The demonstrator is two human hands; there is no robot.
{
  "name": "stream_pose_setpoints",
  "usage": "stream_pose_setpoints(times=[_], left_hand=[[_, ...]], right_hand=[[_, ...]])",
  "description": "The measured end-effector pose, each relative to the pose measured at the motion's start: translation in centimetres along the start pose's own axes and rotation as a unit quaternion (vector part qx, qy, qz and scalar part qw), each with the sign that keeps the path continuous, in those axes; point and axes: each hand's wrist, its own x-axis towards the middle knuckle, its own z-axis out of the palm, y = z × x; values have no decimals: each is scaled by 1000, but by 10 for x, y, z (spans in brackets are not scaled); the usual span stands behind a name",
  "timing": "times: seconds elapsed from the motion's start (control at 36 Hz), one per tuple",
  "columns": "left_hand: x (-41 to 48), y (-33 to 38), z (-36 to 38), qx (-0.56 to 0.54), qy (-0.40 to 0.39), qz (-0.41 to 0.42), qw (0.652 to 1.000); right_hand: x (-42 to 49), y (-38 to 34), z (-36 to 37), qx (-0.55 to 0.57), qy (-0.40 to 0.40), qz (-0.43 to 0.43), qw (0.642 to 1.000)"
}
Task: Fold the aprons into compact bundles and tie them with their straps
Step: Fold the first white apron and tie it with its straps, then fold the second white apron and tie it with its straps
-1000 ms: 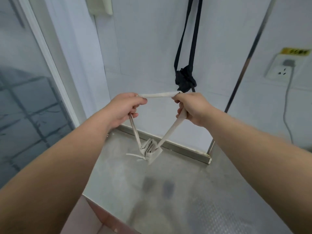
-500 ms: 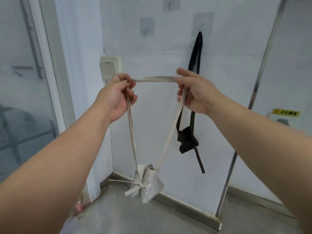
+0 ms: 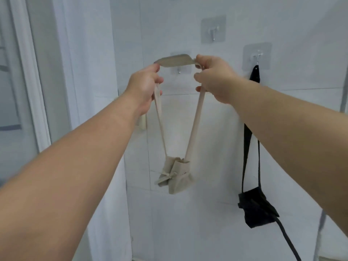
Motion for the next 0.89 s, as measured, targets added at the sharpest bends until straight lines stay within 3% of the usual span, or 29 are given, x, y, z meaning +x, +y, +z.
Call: stream_pose_setpoints(times=[0.17,0.28,0.33,0.44,0.61,0.89], left_hand=[[27,1,1,0,-26,-22,999],[32,-18,-9,34,-26,-89,995],[27,-28,-14,50,-56,-129,989],[1,-44,-17,100,-130,-151,975],[-29,-49,-22,114,-92,-116,982],[-91,-63,8,103,-148,-114,977]], right_hand=[[23,-4,12,-144,17,-49,988],[21,11,22,-344,60,-39,936],[8,21,27,-375,49,-39,925],[-22,35,37,-274,-15,-51,960],[-48,48,35,-184,29,10,982],[-115,78,19,-143,13,59,988]])
